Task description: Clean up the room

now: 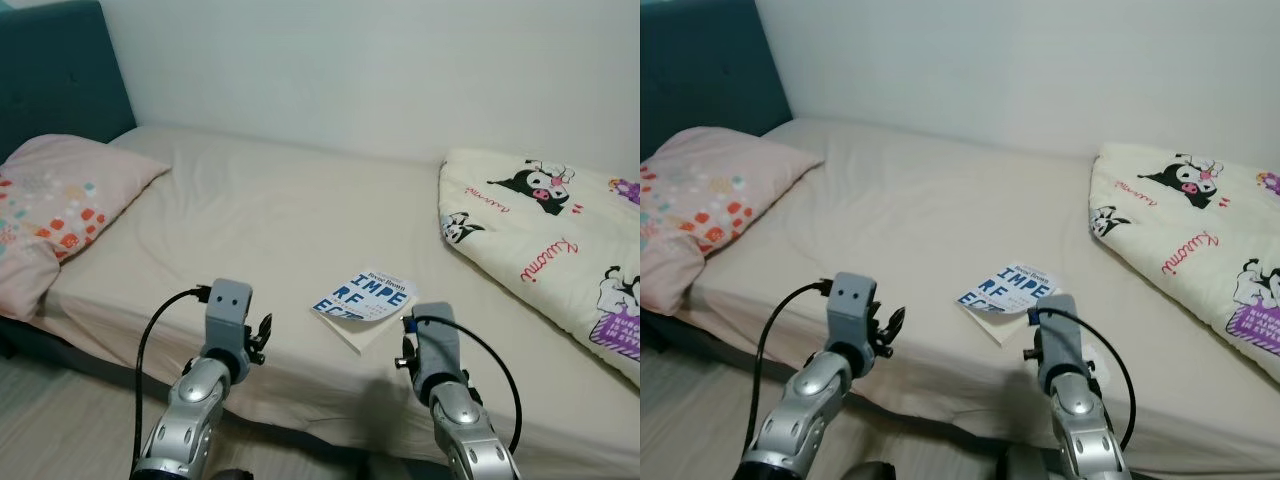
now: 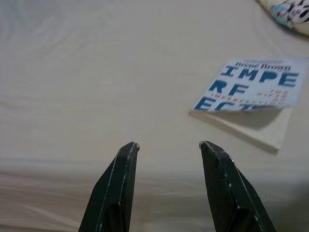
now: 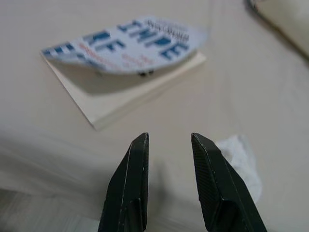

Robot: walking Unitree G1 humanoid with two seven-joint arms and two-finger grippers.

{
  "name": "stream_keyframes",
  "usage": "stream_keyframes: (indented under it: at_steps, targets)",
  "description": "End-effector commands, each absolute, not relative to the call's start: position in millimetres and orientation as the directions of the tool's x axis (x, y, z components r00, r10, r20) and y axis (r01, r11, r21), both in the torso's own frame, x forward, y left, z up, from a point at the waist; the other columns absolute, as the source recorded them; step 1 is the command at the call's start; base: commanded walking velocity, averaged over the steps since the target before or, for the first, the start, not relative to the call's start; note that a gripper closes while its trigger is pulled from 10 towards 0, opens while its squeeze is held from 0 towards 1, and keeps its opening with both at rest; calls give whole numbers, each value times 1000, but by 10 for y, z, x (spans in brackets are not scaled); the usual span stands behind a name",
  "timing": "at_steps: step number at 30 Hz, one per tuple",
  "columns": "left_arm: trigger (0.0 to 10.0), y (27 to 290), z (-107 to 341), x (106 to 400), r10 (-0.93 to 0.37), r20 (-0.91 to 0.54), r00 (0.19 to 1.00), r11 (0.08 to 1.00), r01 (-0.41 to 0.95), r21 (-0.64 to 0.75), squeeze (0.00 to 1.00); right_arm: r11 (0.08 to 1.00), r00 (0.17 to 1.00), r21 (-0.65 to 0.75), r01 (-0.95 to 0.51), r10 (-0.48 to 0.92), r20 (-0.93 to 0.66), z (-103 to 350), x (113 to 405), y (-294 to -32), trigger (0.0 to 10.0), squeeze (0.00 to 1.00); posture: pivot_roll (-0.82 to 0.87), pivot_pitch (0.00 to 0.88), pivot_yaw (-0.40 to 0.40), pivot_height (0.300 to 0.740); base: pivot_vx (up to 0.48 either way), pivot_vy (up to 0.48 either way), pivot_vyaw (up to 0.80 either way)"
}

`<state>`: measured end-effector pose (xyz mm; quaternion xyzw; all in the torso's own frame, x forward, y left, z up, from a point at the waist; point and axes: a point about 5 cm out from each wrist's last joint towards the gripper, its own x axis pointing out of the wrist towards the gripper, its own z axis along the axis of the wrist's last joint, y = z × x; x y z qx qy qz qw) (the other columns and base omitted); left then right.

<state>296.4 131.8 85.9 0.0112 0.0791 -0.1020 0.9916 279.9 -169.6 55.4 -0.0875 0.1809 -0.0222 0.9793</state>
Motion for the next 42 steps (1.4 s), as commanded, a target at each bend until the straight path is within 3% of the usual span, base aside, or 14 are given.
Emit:
stream_keyframes:
  at_steps: [1,16,17,18,19,30,35,38,39,42]
  targets:
    - [10000,1343,841,2962,-196,-164,967,979,203,31,0,983,936,-181,5,-69,-346,538,2793,-1693,10000,0,-7,65,-34,595,0,0,0]
    - [10000,1312,861,2967,-231,-152,961,971,238,31,0,981,930,-189,47,-112,-351,513,2814,-1728,10000,0,-8,93,-27,595,0,0,0]
    - [10000,1301,876,2969,-249,-142,958,966,255,26,0,973,913,-218,72,-152,-378,473,2823,-1773,10000,541,-9,102,-28,595,0,0,0]
    - [10000,1301,876,2969,-249,-142,958,966,255,26,0,973,913,-218,72,-152,-378,473,2823,-1773,10000,541,-9,102,-28,595,0,0,0]
    - [10000,1294,897,2966,-270,-131,954,962,274,17,0,969,896,-226,101,-187,-403,431,2829,-1822,10000,1000,-7,112,-30,595,0,0,0]
    - [10000,1303,968,2873,-316,-97,944,948,318,3,0,920,829,-270,284,-377,-413,311,2825,-2111,10000,1000,8,162,-18,595,0,0,0]
    - [10000,1299,972,2866,-324,-95,941,945,326,4,0,920,832,-237,313,-385,-398,292,2824,-2115,10000,1000,12,167,-12,595,0,0,0]
    - [10000,1307,978,2870,-326,-95,941,944,328,10,0,932,847,-182,314,-361,-389,280,2826,-2090,10000,1000,16,170,-7,595,0,0,0]
    - [10000,1320,998,2881,-323,-87,942,945,326,14,0,947,873,-107,303,-321,-367,276,2842,-2056,10000,1000,18,170,-5,595,0,0,0]
    - [10000,1328,1020,2885,-321,-80,944,946,323,12,0,951,885,-85,298,-309,-349,278,2854,-2046,10000,1000,19,170,-4,595,0,0,0]
